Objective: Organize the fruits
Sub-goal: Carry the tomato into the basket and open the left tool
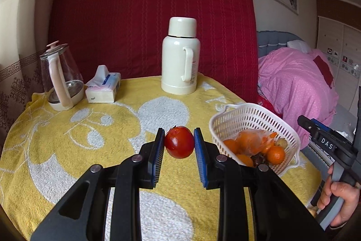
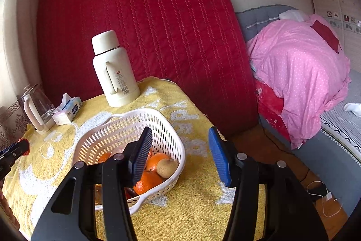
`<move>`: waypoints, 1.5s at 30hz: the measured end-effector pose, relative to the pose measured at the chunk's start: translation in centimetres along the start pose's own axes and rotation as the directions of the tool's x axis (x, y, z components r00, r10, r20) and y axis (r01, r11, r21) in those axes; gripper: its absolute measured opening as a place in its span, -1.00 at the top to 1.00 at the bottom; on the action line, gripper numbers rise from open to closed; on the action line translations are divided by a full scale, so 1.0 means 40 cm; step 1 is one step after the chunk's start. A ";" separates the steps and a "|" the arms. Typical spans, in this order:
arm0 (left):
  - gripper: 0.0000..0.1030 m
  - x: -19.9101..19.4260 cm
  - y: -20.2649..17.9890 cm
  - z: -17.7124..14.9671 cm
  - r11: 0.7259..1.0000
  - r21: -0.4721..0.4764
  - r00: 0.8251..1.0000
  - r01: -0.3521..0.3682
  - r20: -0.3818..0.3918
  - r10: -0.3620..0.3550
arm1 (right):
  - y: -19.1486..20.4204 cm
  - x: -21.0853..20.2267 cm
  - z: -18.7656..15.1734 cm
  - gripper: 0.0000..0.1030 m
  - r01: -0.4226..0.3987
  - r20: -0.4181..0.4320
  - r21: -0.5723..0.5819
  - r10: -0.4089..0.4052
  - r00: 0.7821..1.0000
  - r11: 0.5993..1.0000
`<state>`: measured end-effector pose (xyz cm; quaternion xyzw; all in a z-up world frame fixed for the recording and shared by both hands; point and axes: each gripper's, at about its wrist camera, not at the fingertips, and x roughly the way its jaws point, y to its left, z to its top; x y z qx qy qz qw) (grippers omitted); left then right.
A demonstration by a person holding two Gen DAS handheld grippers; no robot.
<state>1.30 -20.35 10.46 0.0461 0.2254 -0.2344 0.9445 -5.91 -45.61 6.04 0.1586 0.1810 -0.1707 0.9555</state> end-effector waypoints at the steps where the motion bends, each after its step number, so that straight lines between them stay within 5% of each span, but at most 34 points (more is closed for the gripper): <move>1: 0.48 0.008 -0.017 0.004 1.000 0.012 1.000 0.007 -0.001 -0.007 | -0.003 0.001 0.000 -0.04 -0.002 -0.001 0.003 0.002 1.000 1.000; 18: 0.48 0.137 -0.195 0.015 0.986 0.133 0.993 0.100 -0.068 -0.092 | -0.038 0.022 -0.011 -0.05 0.012 -0.019 0.059 -0.011 1.000 0.998; 45: 0.48 0.264 -0.229 -0.011 0.978 0.156 0.983 0.138 -0.143 -0.115 | -0.044 0.041 -0.025 -0.05 0.021 -0.036 0.074 -0.018 0.999 0.997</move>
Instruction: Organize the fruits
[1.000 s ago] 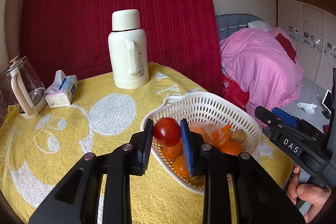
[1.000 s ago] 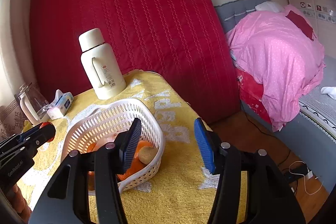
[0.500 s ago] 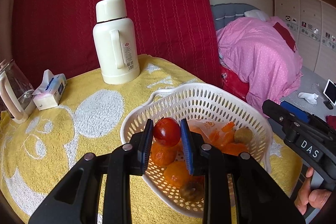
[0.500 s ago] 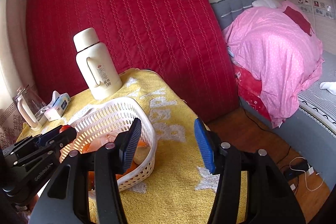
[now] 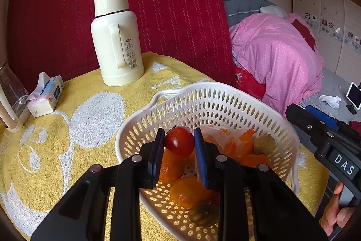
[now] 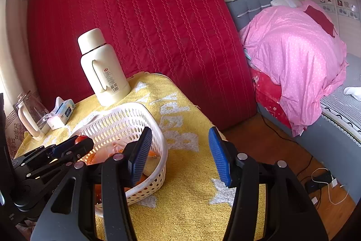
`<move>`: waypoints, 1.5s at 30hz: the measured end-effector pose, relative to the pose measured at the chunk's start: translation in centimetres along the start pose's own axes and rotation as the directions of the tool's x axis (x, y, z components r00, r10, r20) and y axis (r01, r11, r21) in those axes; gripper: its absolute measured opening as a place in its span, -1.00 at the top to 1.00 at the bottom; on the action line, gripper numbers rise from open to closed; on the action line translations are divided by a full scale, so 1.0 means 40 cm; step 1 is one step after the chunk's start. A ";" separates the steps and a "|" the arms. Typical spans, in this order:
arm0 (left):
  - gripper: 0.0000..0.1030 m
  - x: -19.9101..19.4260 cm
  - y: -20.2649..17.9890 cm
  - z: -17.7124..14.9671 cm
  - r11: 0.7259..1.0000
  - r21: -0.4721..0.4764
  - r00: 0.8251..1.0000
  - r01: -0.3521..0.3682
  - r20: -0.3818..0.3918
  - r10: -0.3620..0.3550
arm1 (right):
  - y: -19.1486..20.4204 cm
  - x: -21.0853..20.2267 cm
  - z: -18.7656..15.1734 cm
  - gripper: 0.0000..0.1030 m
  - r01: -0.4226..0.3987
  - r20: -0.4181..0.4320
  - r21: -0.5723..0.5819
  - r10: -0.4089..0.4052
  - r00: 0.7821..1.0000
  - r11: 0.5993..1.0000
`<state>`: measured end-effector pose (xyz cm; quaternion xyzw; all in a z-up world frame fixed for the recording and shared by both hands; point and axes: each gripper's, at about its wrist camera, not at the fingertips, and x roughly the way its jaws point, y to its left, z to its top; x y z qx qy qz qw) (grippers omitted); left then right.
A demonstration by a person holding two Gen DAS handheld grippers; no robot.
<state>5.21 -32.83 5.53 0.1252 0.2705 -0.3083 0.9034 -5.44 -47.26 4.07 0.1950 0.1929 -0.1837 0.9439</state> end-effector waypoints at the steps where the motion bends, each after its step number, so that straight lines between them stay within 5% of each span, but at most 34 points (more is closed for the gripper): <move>1: 0.48 0.005 0.001 -0.001 1.000 -0.005 1.000 0.009 -0.009 -0.009 | 0.000 0.000 0.000 -0.05 -0.001 0.000 0.000 0.001 1.000 1.000; 14: 0.47 0.008 0.023 -0.008 0.993 -0.026 0.993 0.112 -0.021 -0.112 | -0.001 -0.001 -0.001 -0.05 -0.001 0.002 0.004 0.001 1.000 1.000; 15: 0.42 0.008 0.024 -0.008 0.993 -0.026 0.993 0.116 -0.022 -0.117 | -0.001 -0.001 0.000 -0.05 -0.001 0.002 0.005 0.001 1.000 1.000; 19: -0.37 -0.016 0.016 -0.007 0.992 -0.016 0.992 0.124 0.018 -0.124 | 0.000 0.000 0.000 -0.05 -0.002 0.003 0.006 0.002 1.000 1.000; 26: -0.43 -0.039 0.027 0.000 0.992 -0.016 0.992 0.121 0.025 -0.121 | 0.001 -0.004 0.001 -0.05 -0.005 0.008 0.006 0.005 1.000 1.000; 31: -0.80 -0.064 0.038 -0.005 0.998 -0.017 0.997 0.063 0.038 -0.062 | 0.003 -0.009 0.004 -0.05 -0.014 0.011 0.006 0.014 1.000 1.000; 39: -0.90 -0.084 0.036 -0.014 0.999 -0.003 0.999 -0.043 0.018 0.043 | 0.008 -0.033 0.013 -0.85 -0.030 0.037 0.008 0.029 0.999 1.000; 45: -0.90 -0.106 0.030 -0.031 0.986 -0.011 0.986 -0.164 0.018 0.164 | 0.008 -0.046 0.024 -0.94 -0.043 0.036 0.010 0.042 0.998 0.999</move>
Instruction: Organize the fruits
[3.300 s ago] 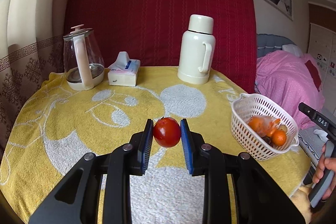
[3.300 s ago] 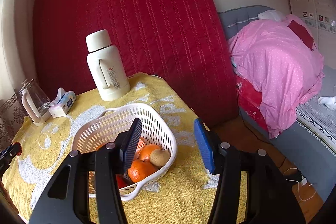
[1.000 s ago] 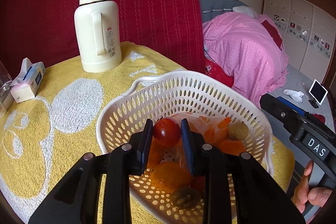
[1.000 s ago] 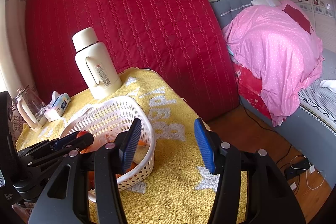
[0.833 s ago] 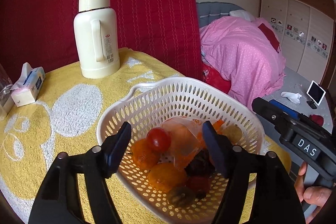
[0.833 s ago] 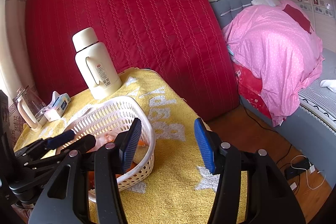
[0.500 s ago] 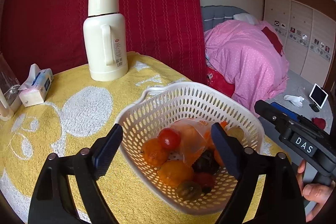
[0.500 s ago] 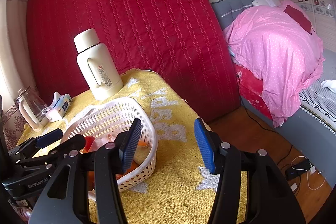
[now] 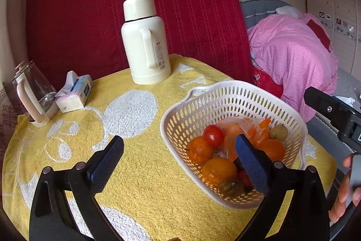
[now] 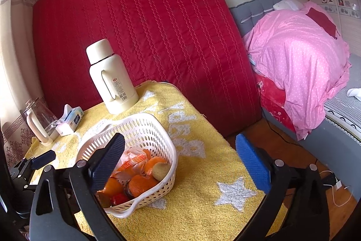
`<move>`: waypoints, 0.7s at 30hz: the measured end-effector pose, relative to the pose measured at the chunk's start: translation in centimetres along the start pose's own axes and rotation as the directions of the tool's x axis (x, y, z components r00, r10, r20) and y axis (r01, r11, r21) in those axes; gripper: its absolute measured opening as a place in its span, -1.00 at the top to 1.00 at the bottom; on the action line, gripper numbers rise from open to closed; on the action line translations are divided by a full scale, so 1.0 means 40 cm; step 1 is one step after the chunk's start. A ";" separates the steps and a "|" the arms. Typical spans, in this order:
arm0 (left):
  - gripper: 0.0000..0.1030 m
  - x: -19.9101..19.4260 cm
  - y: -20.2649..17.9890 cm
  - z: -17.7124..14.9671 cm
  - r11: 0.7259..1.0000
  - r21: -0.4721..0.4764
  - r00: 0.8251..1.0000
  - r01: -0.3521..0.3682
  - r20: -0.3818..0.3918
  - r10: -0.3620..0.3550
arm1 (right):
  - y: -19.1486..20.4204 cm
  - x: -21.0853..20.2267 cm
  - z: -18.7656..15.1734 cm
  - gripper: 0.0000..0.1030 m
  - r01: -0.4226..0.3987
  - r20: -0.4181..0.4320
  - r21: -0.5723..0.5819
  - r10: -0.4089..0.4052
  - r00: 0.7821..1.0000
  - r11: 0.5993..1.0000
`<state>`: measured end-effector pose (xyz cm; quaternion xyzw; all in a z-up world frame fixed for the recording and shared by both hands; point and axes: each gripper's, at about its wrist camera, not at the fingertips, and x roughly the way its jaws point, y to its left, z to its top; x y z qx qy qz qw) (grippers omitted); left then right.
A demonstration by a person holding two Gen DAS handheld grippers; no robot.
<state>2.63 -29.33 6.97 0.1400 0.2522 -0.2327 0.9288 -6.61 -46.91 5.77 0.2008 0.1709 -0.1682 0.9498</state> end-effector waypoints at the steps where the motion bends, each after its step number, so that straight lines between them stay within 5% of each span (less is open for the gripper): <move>1: -0.90 -0.006 0.000 -0.004 1.000 0.003 1.000 -0.025 0.005 0.025 | 0.002 -0.001 0.001 -0.94 -0.002 -0.004 -0.003 0.002 1.000 1.000; 21: -0.90 -0.065 0.043 -0.025 0.994 -0.024 0.994 -0.106 0.034 0.107 | 0.103 -0.037 -0.027 -0.94 -0.016 -0.052 -0.279 0.002 0.999 0.960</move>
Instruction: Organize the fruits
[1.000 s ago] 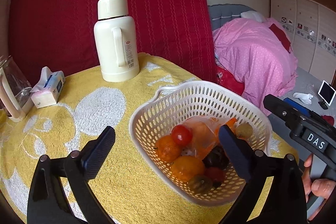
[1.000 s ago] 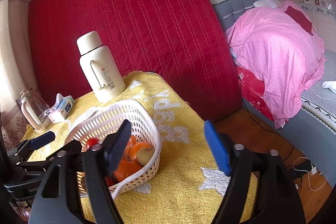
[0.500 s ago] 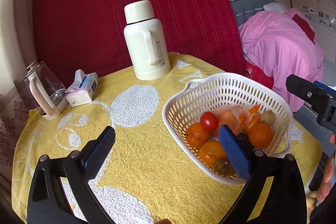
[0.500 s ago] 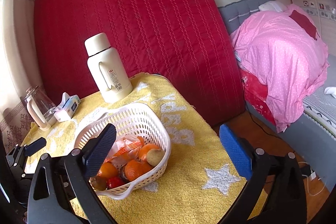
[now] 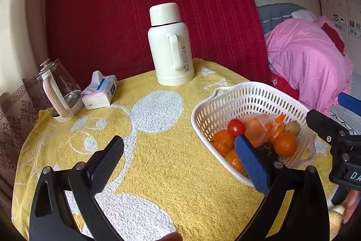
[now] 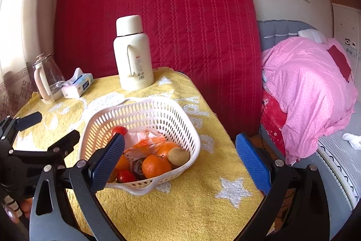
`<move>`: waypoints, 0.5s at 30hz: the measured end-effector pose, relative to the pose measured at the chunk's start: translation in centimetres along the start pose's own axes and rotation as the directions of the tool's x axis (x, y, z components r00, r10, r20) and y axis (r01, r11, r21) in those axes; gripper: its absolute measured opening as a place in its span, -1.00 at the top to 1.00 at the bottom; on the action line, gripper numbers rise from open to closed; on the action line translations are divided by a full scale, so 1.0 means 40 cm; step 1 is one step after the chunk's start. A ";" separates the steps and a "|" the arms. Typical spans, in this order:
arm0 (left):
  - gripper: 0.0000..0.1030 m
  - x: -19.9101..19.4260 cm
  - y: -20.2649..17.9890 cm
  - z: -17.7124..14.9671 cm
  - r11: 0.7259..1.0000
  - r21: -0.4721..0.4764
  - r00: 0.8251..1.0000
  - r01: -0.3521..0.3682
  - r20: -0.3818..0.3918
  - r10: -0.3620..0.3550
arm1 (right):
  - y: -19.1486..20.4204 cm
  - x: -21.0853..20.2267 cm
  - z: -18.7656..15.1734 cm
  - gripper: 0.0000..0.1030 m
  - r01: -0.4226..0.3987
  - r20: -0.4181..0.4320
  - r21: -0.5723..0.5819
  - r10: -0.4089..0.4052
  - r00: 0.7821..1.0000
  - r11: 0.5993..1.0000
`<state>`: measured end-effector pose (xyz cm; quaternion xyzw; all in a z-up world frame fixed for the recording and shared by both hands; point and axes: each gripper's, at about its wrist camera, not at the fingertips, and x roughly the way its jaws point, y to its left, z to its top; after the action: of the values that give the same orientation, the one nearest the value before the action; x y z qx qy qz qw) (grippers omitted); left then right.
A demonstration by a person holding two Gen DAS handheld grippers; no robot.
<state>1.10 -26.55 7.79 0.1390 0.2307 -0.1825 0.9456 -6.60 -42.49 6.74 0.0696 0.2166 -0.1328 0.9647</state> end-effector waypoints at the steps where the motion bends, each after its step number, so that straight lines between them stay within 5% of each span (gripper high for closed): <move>1: -0.90 0.000 0.001 -0.001 1.000 -0.001 1.000 -0.002 0.003 0.002 | 0.004 0.001 -0.002 -0.94 -0.003 -0.004 -0.006 0.003 1.000 1.000; 15: -0.90 0.007 0.012 -0.014 1.000 -0.007 1.000 0.012 0.007 -0.012 | 0.048 0.019 -0.022 -0.94 -0.015 -0.033 -0.065 0.013 0.999 0.998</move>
<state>1.30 -26.02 7.25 0.1334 0.2287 -0.1878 0.9458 -5.71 -40.66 5.77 0.0418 0.2361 -0.1177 0.9637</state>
